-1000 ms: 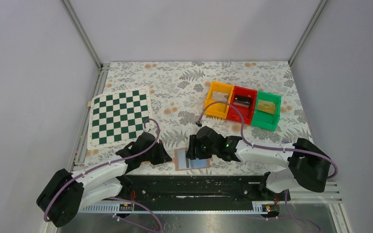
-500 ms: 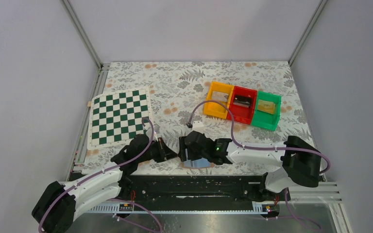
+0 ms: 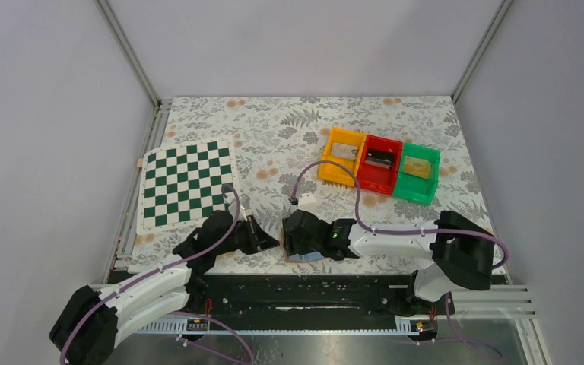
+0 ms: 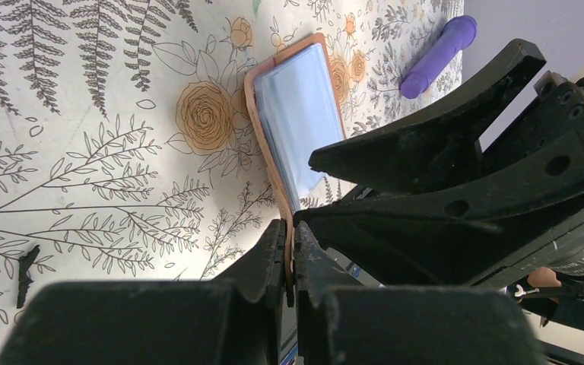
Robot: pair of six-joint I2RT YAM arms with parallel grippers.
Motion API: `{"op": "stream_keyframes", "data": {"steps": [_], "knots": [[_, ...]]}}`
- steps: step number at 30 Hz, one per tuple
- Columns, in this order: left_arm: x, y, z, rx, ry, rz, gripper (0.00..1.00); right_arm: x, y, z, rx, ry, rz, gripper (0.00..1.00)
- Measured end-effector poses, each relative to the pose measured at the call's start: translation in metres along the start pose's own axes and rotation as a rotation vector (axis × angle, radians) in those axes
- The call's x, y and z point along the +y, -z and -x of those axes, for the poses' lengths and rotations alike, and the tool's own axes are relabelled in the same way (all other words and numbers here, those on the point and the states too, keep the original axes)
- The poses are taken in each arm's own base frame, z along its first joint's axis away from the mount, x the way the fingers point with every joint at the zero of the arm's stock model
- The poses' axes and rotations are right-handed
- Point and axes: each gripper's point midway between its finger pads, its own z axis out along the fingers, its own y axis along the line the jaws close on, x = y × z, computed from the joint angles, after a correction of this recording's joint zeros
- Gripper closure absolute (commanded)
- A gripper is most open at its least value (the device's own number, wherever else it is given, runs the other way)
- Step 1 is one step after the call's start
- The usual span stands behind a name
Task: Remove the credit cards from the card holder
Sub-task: Remove the credit card from the card holder.
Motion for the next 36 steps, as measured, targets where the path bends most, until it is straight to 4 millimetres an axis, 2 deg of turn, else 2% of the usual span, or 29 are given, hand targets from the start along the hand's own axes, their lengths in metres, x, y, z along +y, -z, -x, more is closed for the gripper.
{"op": "stream_keyframes", "data": {"steps": [6,15,23,29,36], "knots": [[-0.001,0.001,0.000,-0.002,-0.001,-0.003,1.00,0.004,-0.001,0.002,-0.003,-0.001,0.002,0.56],[-0.001,0.001,0.001,-0.004,-0.004,-0.004,1.00,-0.005,0.000,-0.001,0.004,0.027,-0.033,0.49],[-0.001,0.001,0.001,-0.004,-0.006,-0.004,1.00,-0.007,0.000,-0.001,0.008,0.061,-0.036,0.53],[-0.001,0.001,0.001,-0.004,-0.013,-0.004,1.00,-0.018,0.001,-0.002,0.006,0.077,-0.083,0.54],[0.002,0.001,-0.001,0.002,-0.018,0.005,1.00,-0.031,0.015,0.013,-0.051,0.081,-0.133,0.55]]}}
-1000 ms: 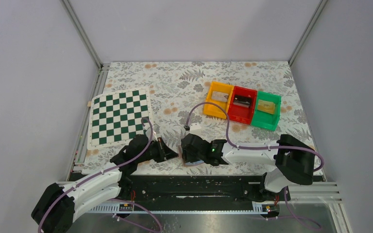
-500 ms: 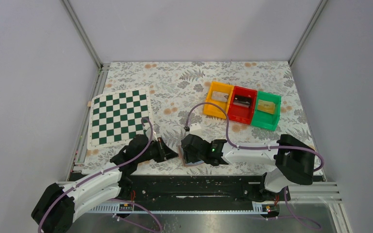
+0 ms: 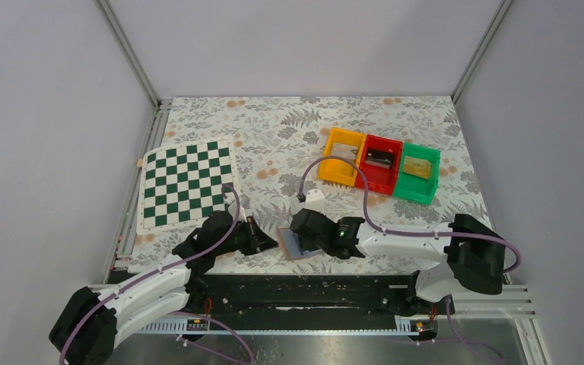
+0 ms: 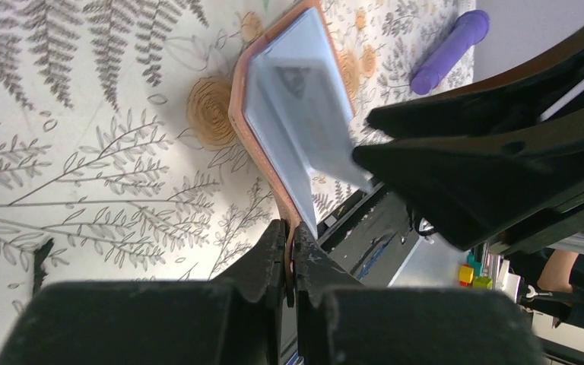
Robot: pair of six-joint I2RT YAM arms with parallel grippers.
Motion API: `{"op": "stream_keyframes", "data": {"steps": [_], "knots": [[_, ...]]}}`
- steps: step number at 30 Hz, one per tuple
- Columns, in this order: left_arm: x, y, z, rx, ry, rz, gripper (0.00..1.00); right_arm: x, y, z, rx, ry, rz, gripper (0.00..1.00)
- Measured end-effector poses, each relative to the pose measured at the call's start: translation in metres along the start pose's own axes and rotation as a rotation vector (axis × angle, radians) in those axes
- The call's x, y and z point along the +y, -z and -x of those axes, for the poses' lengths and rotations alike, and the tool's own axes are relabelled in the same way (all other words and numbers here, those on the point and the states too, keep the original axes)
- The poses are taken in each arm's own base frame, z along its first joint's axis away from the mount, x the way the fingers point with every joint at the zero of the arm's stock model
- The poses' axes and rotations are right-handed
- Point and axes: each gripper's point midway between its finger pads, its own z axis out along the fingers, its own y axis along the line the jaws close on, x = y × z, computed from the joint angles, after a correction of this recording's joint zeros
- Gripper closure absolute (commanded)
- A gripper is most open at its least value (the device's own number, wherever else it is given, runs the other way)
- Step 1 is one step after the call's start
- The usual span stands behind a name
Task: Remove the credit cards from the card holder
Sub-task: Remove the credit card from the card holder.
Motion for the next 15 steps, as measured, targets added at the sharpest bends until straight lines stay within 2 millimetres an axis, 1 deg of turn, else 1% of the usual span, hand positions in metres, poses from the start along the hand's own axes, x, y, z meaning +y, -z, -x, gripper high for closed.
{"op": "stream_keyframes", "data": {"steps": [3,8,9,11,13,15], "knots": [[0.009,0.001,-0.005,0.017,-0.003,0.036,1.00,-0.013,0.005,0.006,-0.019,-0.019,-0.016,0.55],[0.029,0.004,-0.010,0.035,-0.006,0.134,0.99,-0.052,0.007,0.012,-0.025,-0.082,-0.072,0.53],[0.032,0.005,-0.010,0.032,-0.002,0.161,0.95,-0.058,0.007,0.012,-0.024,-0.088,-0.082,0.53],[0.039,0.009,-0.003,0.012,-0.001,0.226,0.80,-0.065,0.011,0.011,-0.011,-0.089,-0.081,0.53],[0.039,0.011,0.007,-0.012,-0.011,0.267,0.68,-0.062,0.015,0.012,-0.006,-0.084,-0.049,0.54],[0.035,0.012,0.019,-0.033,-0.019,0.303,0.64,-0.055,0.018,0.014,-0.002,-0.080,-0.007,0.55]]}}
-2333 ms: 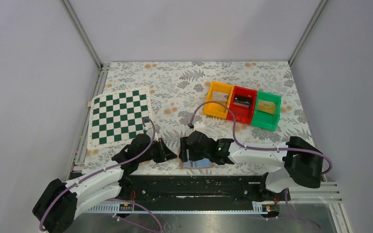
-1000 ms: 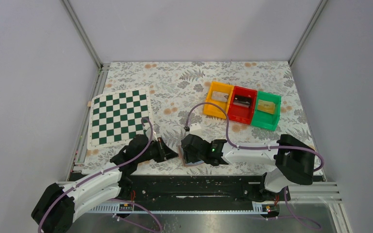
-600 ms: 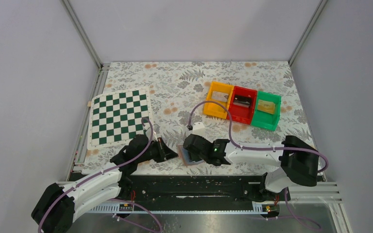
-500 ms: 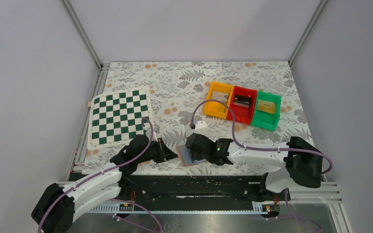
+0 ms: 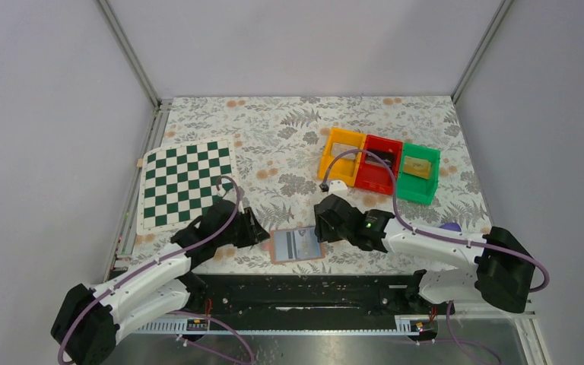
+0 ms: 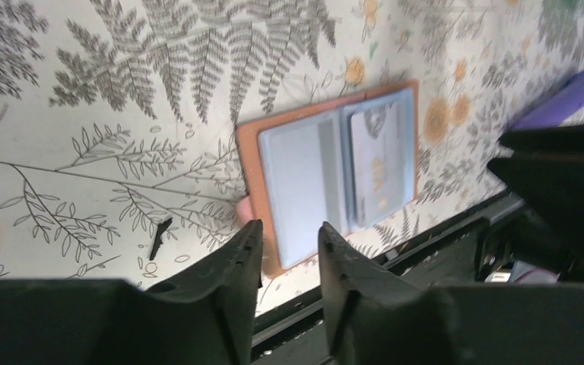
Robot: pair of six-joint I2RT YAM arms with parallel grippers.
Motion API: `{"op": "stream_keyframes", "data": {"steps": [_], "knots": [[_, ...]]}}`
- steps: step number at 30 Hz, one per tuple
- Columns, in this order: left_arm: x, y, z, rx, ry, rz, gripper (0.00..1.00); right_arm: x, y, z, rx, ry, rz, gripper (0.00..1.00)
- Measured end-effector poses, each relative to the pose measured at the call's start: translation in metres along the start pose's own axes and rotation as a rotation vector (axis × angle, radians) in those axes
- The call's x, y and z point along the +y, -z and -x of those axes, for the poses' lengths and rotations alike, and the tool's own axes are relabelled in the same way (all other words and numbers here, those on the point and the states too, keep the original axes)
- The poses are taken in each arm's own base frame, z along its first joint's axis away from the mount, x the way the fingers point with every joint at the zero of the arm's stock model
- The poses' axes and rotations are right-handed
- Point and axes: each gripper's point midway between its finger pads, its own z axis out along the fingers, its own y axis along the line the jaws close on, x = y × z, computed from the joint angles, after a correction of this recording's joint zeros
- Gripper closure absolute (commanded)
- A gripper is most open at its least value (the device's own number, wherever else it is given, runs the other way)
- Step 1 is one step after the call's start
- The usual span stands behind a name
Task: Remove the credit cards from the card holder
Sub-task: Remove the credit card from the card holder.
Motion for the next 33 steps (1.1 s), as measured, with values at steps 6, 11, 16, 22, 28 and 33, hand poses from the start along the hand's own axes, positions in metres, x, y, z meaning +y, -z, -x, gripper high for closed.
{"op": "stream_keyframes", "data": {"steps": [6,11,16,22,28,33], "knots": [[-0.020,0.005,0.025,-0.046,-0.009,-0.006,0.60,0.029,0.000,0.000,0.035,-0.006,0.152,0.66],[-0.036,0.003,0.024,-0.045,-0.013,-0.099,0.60,0.043,-0.014,-0.006,0.074,-0.025,0.226,0.77],[-0.037,-0.011,0.005,-0.013,0.016,-0.191,0.58,0.036,-0.030,-0.016,0.107,-0.077,0.254,0.82],[-0.030,-0.025,-0.022,0.049,0.016,-0.198,0.59,0.028,-0.041,-0.037,0.145,-0.110,0.260,0.84],[-0.033,-0.039,-0.029,0.060,0.008,-0.196,0.59,0.029,-0.047,-0.044,0.127,-0.169,0.290,0.85],[-0.038,-0.048,-0.034,0.055,0.001,-0.201,0.60,0.031,-0.048,-0.044,0.103,-0.218,0.317,0.85]]}}
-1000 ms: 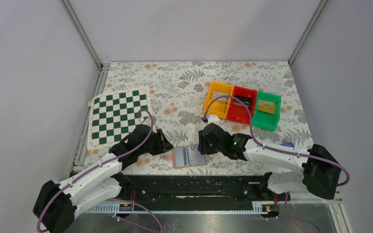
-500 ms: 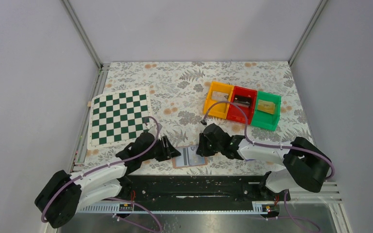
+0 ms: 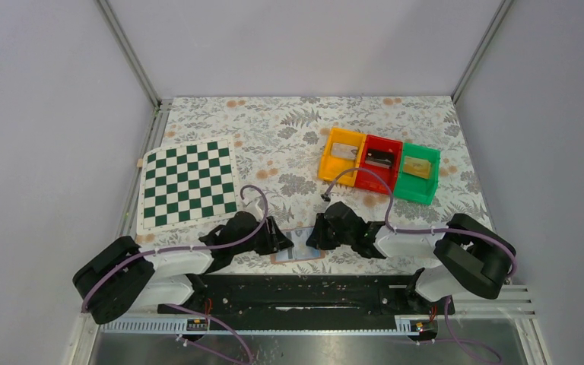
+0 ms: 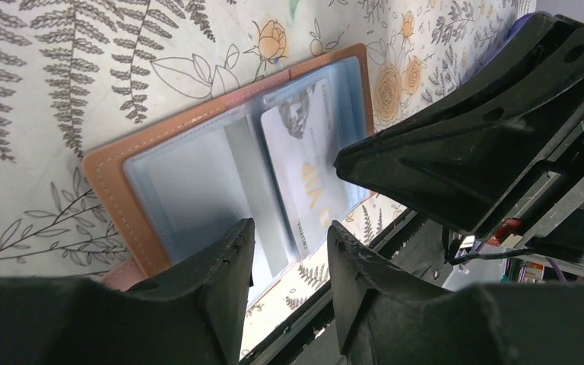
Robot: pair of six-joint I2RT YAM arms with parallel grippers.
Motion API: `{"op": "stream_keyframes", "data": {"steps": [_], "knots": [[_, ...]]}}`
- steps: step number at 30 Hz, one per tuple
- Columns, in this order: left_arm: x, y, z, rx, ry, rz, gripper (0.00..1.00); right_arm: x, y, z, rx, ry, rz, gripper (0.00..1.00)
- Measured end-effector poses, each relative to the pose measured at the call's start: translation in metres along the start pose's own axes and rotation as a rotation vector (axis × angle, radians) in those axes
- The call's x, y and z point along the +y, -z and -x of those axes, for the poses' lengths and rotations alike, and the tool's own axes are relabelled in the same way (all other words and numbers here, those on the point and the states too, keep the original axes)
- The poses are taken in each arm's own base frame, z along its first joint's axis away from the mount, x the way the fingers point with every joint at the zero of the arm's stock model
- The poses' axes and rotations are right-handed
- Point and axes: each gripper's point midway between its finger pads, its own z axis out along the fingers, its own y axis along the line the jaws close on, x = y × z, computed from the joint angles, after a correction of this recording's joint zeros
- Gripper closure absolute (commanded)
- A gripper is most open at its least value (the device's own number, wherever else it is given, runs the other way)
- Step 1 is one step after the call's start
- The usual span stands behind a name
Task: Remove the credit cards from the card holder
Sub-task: Remove the credit card from the card holder.
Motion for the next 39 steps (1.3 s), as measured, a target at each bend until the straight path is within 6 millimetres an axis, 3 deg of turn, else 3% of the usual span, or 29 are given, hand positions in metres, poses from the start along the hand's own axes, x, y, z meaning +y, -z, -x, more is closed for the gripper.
{"op": "stream_keyframes", "data": {"steps": [14,20,29,39], "knots": [[-0.008,-0.020,0.000,-0.037,0.038,-0.057,0.65,0.002,-0.001,-0.002,-0.018,-0.051,0.039,0.87],[-0.006,-0.021,-0.001,-0.057,0.068,-0.086,0.71,0.003,-0.001,-0.003,-0.021,-0.065,0.047,0.87],[-0.007,-0.022,-0.004,-0.064,0.094,-0.114,0.73,0.004,-0.002,-0.002,-0.028,-0.079,0.056,0.88],[-0.006,-0.020,-0.006,-0.066,0.097,-0.077,0.68,-0.002,0.024,0.000,-0.025,-0.024,0.002,0.81]]}}
